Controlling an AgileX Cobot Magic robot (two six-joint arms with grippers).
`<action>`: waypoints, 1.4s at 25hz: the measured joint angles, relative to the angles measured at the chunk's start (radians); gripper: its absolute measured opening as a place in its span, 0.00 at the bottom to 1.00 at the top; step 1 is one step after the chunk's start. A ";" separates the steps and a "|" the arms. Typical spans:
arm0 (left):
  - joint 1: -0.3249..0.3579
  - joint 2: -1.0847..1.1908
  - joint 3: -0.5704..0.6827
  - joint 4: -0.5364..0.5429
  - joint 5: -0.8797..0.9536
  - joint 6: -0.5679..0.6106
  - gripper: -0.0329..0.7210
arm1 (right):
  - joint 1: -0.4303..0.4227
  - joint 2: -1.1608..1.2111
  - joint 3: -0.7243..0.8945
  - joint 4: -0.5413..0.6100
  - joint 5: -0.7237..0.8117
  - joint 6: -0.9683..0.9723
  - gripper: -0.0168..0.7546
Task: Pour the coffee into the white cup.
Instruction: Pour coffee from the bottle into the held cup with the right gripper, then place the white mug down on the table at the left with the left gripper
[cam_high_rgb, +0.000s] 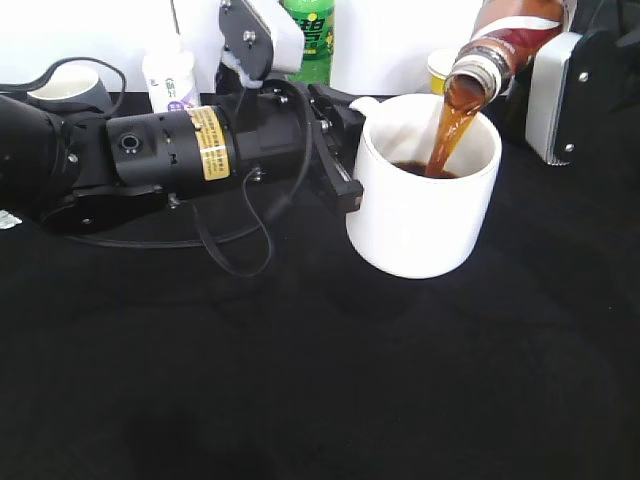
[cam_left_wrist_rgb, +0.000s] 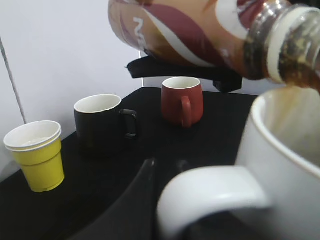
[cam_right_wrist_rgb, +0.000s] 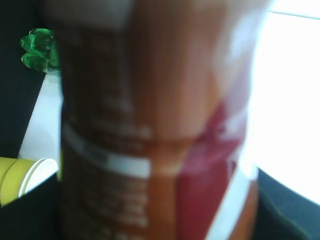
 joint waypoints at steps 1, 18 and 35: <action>0.000 0.000 0.000 0.000 0.001 0.001 0.13 | 0.000 0.000 0.000 0.000 0.000 -0.001 0.69; 0.000 0.000 0.000 0.002 0.006 0.001 0.13 | 0.000 0.000 -0.003 0.006 -0.014 0.049 0.69; 0.289 -0.054 0.276 -0.190 -0.129 0.119 0.13 | 0.000 -0.003 -0.003 0.012 0.091 1.535 0.69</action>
